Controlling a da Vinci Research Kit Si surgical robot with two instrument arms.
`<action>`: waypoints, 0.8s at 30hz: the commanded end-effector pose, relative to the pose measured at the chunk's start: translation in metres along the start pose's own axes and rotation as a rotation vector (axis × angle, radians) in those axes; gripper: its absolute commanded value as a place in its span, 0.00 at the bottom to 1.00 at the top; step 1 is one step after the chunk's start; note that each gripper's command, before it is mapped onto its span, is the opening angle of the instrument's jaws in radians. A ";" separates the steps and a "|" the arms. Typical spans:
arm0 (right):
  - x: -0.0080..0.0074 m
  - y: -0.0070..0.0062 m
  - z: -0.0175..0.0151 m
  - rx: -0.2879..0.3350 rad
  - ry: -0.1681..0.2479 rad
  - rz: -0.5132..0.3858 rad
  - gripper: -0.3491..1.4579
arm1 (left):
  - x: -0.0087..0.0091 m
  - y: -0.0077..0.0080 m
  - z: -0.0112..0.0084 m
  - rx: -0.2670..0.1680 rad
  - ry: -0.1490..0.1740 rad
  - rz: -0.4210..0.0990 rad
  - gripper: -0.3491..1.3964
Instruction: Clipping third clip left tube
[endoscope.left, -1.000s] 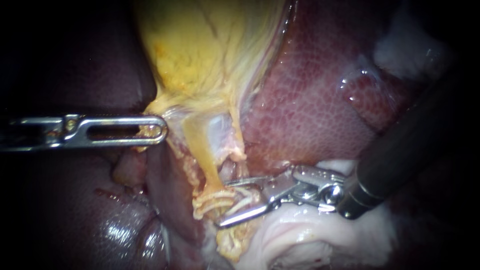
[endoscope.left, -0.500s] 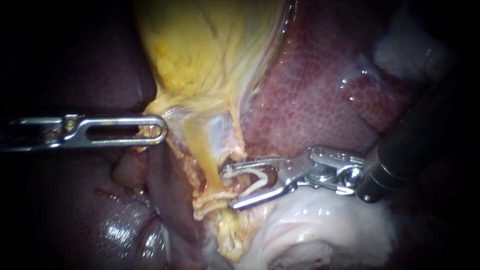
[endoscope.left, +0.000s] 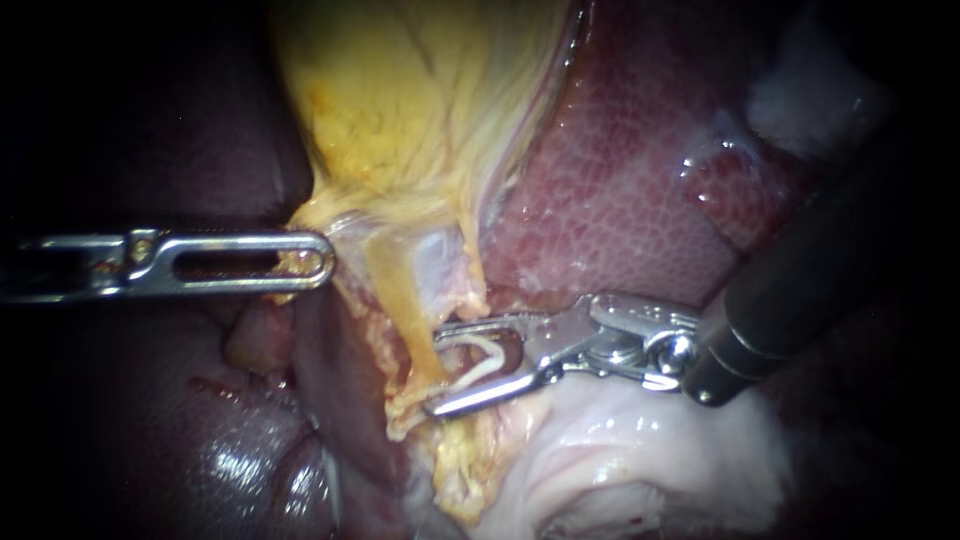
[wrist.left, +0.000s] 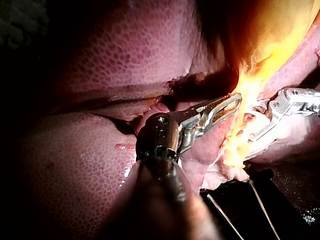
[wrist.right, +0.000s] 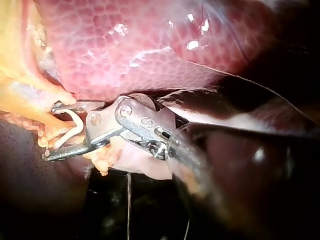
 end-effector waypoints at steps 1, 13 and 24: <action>0.0000 0.0000 0.0001 0.001 -0.001 0.000 0.52 | 0.0000 0.0000 0.0000 -0.001 0.000 0.000 0.00; 0.0008 -0.0025 -0.0001 0.101 0.039 0.018 0.52 | -0.0001 0.0006 -0.0002 0.002 0.002 0.001 0.00; 0.0010 -0.0031 0.0016 0.127 0.053 0.048 0.52 | -0.0002 0.0008 0.0000 0.002 0.002 0.001 0.00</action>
